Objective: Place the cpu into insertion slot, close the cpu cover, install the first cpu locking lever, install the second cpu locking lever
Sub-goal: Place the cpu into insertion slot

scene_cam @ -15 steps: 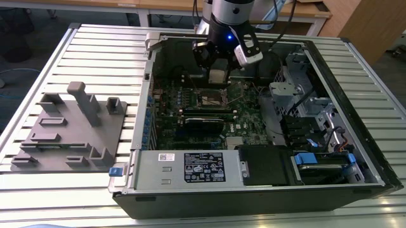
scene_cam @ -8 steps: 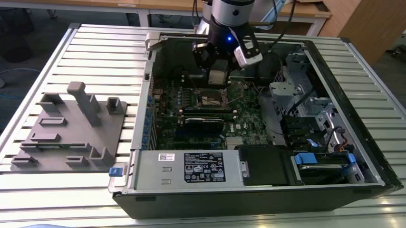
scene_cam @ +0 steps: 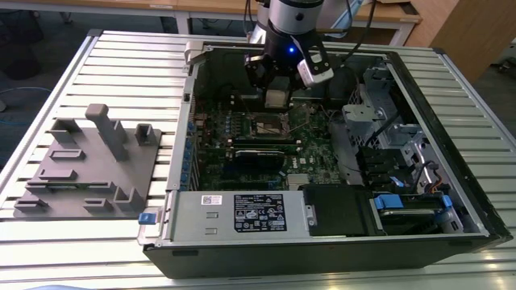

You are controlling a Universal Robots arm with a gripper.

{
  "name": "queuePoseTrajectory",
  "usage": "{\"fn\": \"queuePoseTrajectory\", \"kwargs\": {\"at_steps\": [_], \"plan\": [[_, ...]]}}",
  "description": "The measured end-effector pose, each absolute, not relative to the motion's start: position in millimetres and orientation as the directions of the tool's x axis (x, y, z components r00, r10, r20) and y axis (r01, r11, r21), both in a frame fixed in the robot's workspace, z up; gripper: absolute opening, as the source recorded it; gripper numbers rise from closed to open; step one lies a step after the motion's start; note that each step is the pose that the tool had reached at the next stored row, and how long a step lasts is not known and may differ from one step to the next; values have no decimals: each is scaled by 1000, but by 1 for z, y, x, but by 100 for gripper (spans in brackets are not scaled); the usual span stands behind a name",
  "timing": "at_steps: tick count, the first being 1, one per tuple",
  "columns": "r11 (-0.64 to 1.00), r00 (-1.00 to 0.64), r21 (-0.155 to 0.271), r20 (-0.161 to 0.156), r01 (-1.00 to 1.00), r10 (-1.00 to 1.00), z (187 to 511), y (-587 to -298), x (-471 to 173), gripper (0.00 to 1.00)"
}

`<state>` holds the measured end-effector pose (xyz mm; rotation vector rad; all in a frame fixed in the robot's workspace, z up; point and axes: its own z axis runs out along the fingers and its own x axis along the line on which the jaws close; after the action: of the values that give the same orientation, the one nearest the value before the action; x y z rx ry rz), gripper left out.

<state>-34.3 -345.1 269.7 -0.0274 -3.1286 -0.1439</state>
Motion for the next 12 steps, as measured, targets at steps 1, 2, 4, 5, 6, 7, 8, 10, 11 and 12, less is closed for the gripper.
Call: {"fn": "queuePoseTrajectory", "kwargs": {"at_steps": [1, 2, 4, 5, 6, 7, 8, 10, 11, 12], "plan": [[996, -1000, 92, 9, 18, 17, 269, -345, -34, 54], [996, -1000, 92, 8, 18, 17, 269, -345, -34, 54], [996, -1000, 92, 4, 18, 17, 268, -345, -34, 54], [996, -1000, 92, 2, 17, 17, 268, -345, -35, 54], [996, -1000, 92, 1, 17, 17, 268, -345, -35, 54], [996, -1000, 92, -1, 17, 17, 267, -345, -35, 54], [996, -1000, 92, -3, 17, 17, 267, -345, -35, 54], [996, -1000, 91, -7, 16, 17, 266, -345, -35, 54], [996, -1000, 91, -9, 16, 17, 265, -345, -35, 54], [996, -1000, 91, -10, 16, 17, 265, -345, -35, 54]]}}
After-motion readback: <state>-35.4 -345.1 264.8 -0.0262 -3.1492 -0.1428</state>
